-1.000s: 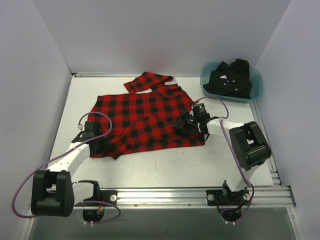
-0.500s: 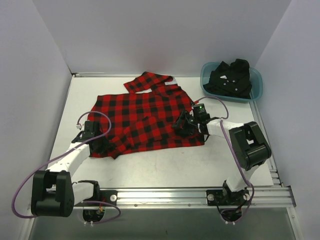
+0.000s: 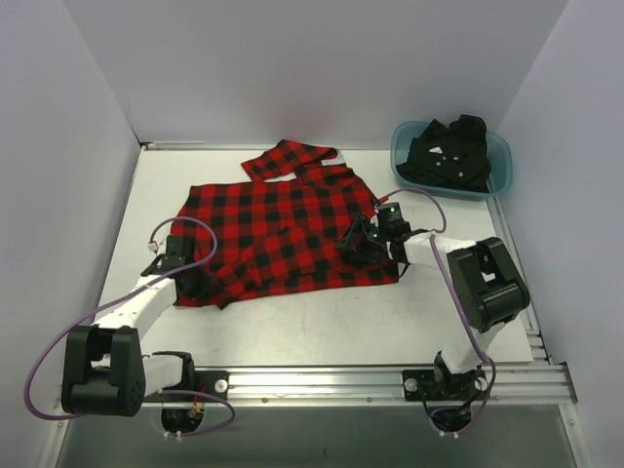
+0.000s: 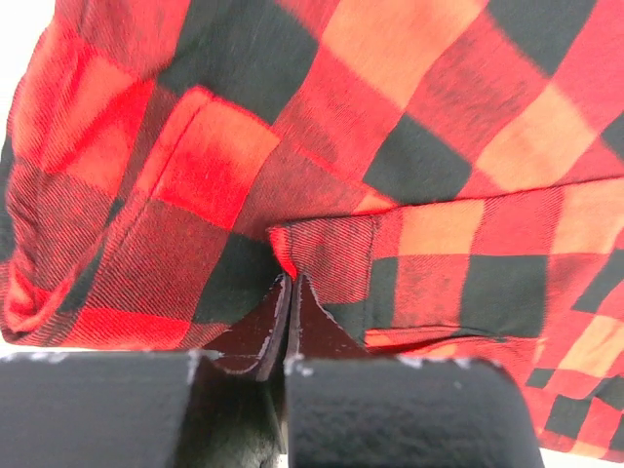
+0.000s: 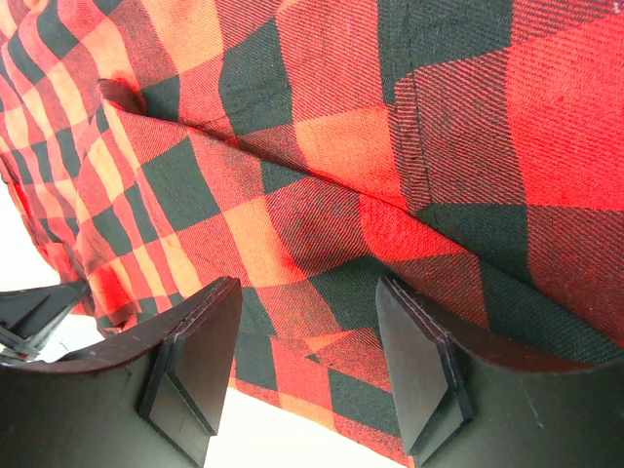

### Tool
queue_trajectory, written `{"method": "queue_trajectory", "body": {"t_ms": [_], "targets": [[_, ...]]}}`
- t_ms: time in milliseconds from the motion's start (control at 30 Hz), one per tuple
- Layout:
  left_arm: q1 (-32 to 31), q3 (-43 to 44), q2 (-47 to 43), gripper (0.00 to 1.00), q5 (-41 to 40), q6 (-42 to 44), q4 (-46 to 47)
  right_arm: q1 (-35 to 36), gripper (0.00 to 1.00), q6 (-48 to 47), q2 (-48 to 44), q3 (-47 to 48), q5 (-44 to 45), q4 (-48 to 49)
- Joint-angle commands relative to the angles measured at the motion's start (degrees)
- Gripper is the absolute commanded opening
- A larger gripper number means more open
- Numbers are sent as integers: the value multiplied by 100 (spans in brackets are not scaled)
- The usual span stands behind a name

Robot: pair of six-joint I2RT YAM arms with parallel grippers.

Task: Fold and stack the long sleeve shirts
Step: Fold the shirt

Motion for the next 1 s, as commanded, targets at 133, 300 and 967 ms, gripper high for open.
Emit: {"method": "queue_trajectory", "body": {"t_ms": [133, 300, 967], "targets": [[-1, 775, 172, 0, -424, 418, -200, -87, 59, -178, 63, -303, 234, -522], [8, 1179, 365, 0, -661, 761, -463, -139, 58, -213, 18, -356, 278, -548], [-27, 1672, 735, 51, -1251, 884, -991, -95, 60, -590, -578, -190, 612, -1179]]}}
